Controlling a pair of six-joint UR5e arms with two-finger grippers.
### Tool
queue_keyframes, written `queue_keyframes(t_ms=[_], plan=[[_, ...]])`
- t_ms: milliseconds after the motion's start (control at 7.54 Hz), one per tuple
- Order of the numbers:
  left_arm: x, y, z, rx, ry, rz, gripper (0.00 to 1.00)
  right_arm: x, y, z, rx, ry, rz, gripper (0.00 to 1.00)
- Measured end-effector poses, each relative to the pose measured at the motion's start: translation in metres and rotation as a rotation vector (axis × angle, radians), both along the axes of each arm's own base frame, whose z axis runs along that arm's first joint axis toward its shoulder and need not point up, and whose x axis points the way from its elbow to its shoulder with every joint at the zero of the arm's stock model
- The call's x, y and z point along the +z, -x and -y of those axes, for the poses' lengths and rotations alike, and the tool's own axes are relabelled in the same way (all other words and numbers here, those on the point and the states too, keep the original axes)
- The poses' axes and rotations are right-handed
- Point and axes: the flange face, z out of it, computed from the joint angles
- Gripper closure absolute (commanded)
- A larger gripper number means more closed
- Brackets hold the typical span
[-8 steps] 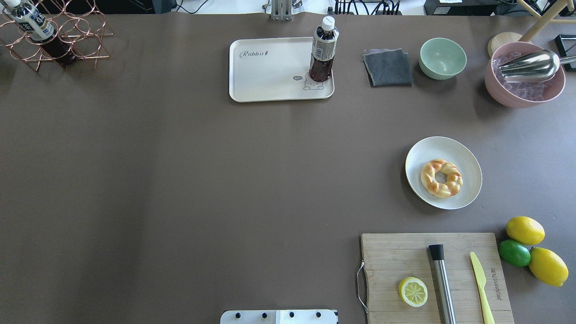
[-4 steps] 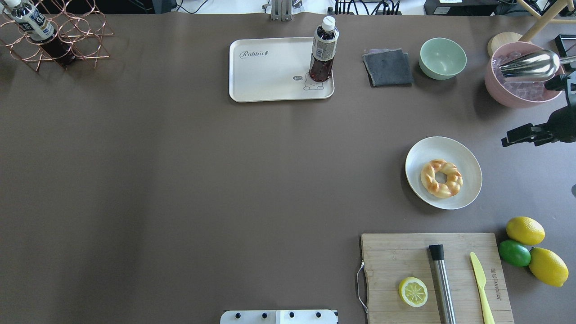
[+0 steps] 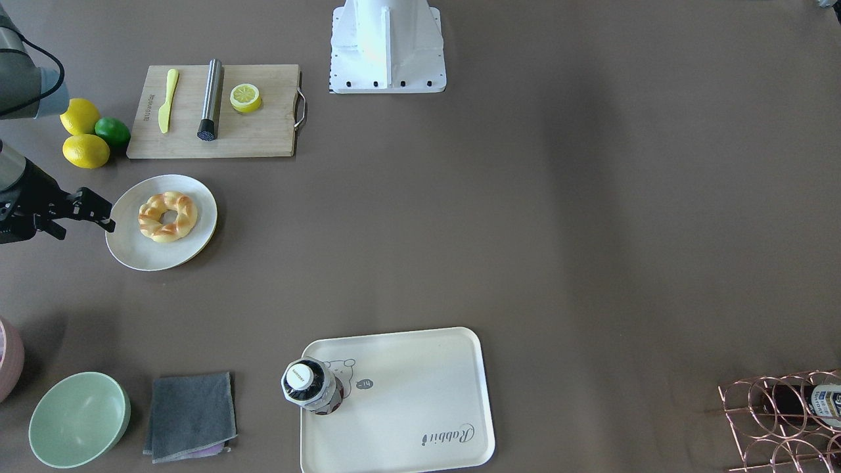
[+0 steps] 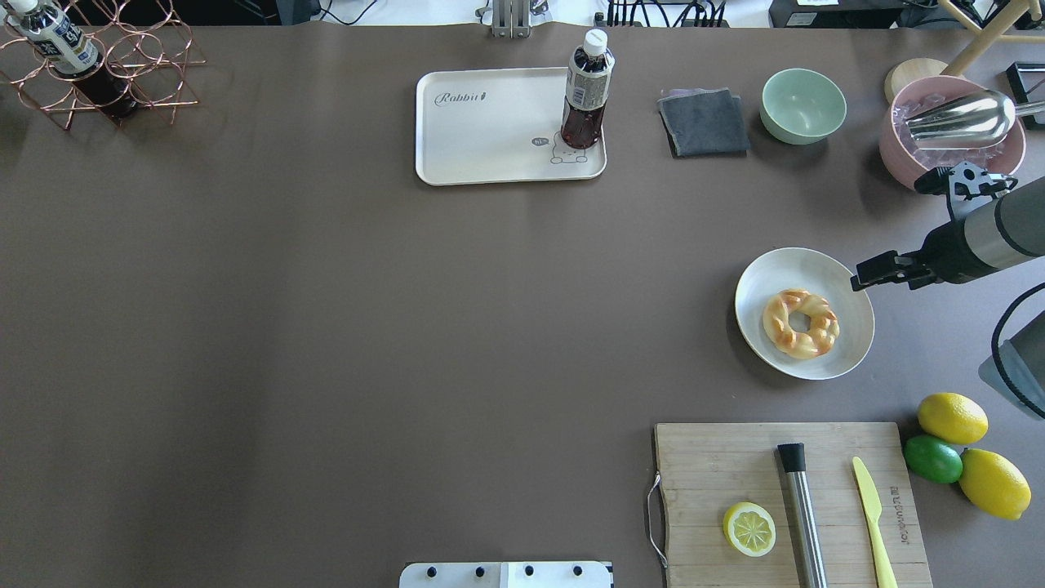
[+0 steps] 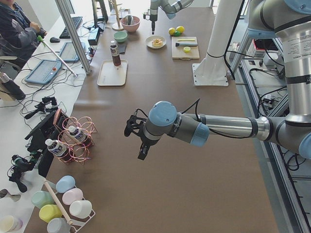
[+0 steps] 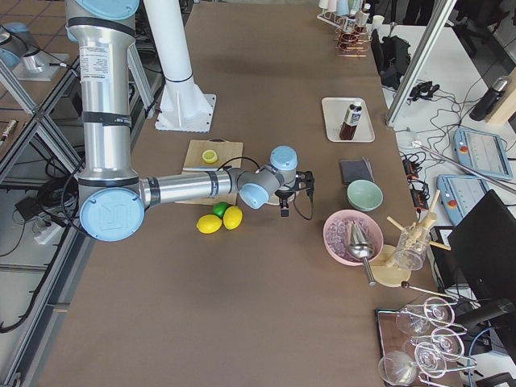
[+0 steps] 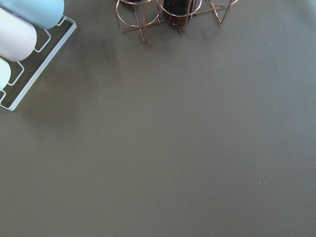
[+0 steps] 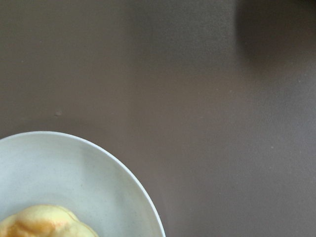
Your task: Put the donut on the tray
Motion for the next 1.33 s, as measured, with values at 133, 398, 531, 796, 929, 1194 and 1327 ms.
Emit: queue_keyframes(t_ms=[133, 398, 531, 796, 929, 1194, 1327], plan=[[-0.001, -0.001, 0.001, 0.001, -0.001, 0.000, 0.03, -0.002, 0.011, 0.000, 0.011, 0.018, -0.002, 0.42], [-0.001, -0.001, 0.001, 0.002, -0.002, 0.000, 0.03, 0.002, 0.023, -0.003, 0.007, 0.035, -0.010, 0.69], [-0.002, -0.001, 0.001, 0.003, -0.003, -0.001, 0.03, 0.004, 0.025, -0.005, 0.004, 0.038, -0.012, 0.96], [-0.001, -0.002, -0.001, 0.004, -0.003, -0.002, 0.03, 0.007, 0.025, -0.008, 0.004, 0.045, -0.015, 1.00], [0.000, -0.002, -0.003, 0.005, -0.002, -0.002, 0.03, 0.005, 0.025, -0.008, 0.004, 0.045, -0.013, 1.00], [-0.001, -0.002, -0.004, 0.004, -0.002, -0.003, 0.03, -0.008, 0.025, -0.009, 0.012, 0.044, 0.006, 1.00], [-0.003, -0.002, -0.002, 0.002, -0.003, -0.004, 0.03, -0.030, 0.024, -0.011, 0.028, 0.041, 0.038, 1.00]])
